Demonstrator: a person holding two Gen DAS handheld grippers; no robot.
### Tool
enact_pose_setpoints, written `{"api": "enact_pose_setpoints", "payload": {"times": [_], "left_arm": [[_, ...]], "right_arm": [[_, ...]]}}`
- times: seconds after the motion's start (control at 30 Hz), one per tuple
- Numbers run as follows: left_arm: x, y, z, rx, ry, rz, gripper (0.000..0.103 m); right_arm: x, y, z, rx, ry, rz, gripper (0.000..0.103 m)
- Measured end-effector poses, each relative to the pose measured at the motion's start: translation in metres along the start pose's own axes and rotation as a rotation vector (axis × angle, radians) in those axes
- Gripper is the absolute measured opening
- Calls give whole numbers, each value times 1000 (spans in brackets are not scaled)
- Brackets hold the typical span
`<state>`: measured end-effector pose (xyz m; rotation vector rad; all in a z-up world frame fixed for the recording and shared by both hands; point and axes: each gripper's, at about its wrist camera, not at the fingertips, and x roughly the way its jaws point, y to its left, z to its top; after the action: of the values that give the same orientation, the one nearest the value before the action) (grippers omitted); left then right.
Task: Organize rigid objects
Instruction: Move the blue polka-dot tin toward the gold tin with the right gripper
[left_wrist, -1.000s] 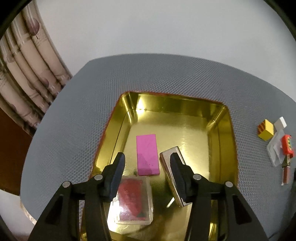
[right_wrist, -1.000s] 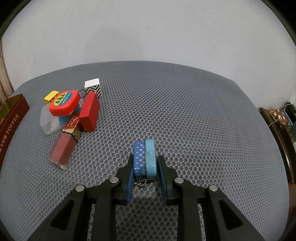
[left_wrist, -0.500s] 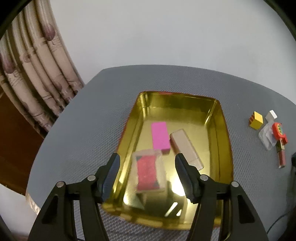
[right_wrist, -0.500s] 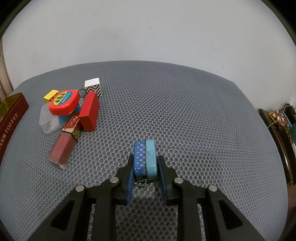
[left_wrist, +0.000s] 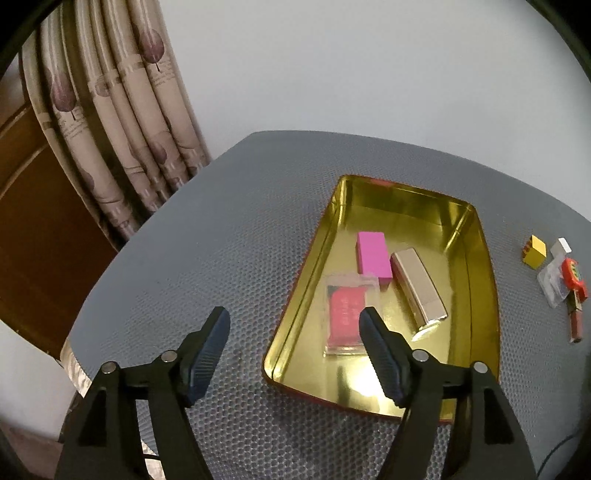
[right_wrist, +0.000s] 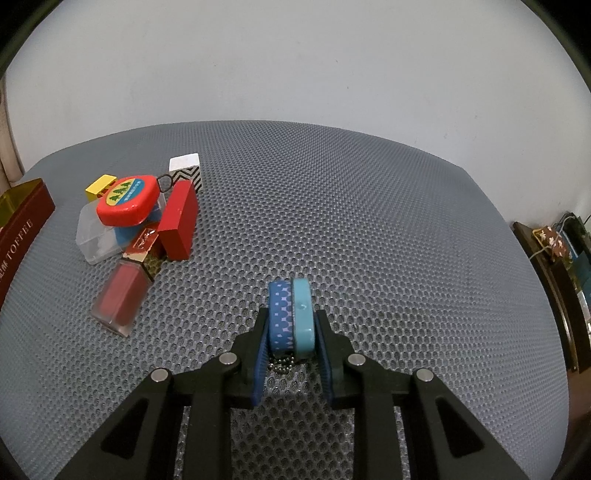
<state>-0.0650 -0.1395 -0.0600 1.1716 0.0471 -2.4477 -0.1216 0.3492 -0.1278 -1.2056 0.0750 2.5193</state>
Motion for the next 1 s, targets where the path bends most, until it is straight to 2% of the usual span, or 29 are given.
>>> {"api": "enact_pose_setpoints", "payload": {"times": [0.33, 0.6, 0.63, 0.7, 0.8, 0.87, 1.0], "left_arm": [[-3, 5, 1, -42, 2, -24, 74], [-2, 8, 3, -55, 2, -31, 75], [-2, 8, 3, -58, 2, -33, 75], [-3, 10, 4, -69, 0, -32, 75], [-4, 13, 6, -84, 0, -31, 75], [-3, 17, 6, -98, 4, -28, 75], [-1, 27, 7, -143, 18, -20, 76]], "right_arm": [[-4, -34, 1, 18, 11, -13, 22], [-28, -57, 5, 13, -23, 38, 22], [-35, -38, 9, 8, -28, 46, 22], [-34, -42, 13, -8, -31, 61, 22], [-61, -31, 5, -38, -45, 81, 22], [-66, -24, 14, -55, -52, 101, 22], [-101, -18, -2, -105, -71, 149, 22]]}}
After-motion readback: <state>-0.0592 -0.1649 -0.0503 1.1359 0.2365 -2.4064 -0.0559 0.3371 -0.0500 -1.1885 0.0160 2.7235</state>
